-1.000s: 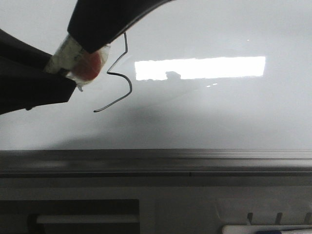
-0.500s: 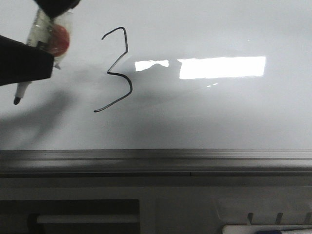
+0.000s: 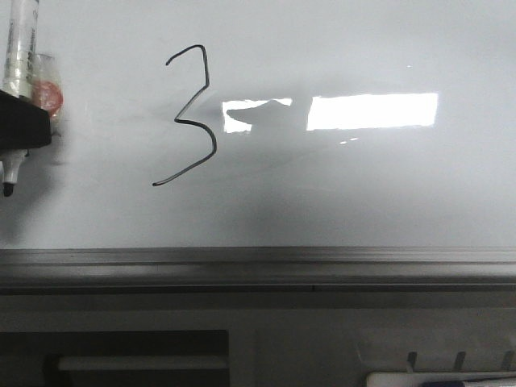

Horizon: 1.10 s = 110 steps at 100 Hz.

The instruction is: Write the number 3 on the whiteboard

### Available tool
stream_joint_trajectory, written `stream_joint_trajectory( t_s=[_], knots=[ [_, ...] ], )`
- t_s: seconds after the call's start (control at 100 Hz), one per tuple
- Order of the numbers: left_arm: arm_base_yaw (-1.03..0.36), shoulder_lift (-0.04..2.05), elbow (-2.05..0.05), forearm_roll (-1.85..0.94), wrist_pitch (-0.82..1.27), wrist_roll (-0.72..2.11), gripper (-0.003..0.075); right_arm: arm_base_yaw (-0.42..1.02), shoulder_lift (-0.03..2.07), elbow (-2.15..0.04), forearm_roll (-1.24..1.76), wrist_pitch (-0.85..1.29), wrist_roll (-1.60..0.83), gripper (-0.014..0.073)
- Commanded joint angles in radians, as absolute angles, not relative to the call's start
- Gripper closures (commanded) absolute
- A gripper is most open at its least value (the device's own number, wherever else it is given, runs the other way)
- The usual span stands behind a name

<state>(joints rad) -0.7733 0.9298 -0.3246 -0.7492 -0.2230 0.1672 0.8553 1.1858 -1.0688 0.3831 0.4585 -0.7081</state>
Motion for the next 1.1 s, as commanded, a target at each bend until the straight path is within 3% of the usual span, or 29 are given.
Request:
stream_joint_trajectory(
  t_s=[0.0, 0.74, 0.81, 0.98, 1.09],
  knots=[
    [-0.772, 0.927, -0.351, -0.747, -0.252, 0.16, 0.0741, 0.85, 1.158, -1.094, 0.389, 0.402, -0.706, 0.0032],
    [-0.772, 1.01, -0.38, -0.75, -0.259, 0.158, 0.0731, 0.85, 1.158, -1.094, 0.391, 0.435, -0.706, 0.0032],
    [-0.772, 1.01, -0.38, -0.75, -0.267, 0.158, 0.0668, 0.85, 1.158, -1.094, 0.391, 0.435, -0.706, 0.0032],
    [-0.772, 1.01, -0.38, -0.75, -0.298, 0.158, 0.0372, 0.85, 1.158, -1.094, 0.391, 0.436, -0.706, 0.0032],
    [-0.772, 1.01, -0.38, -0.754, -0.314, 0.158, 0.0343, 0.85, 1.158, -1.094, 0.391, 0.436, -0.706, 0.0032]
  ],
)
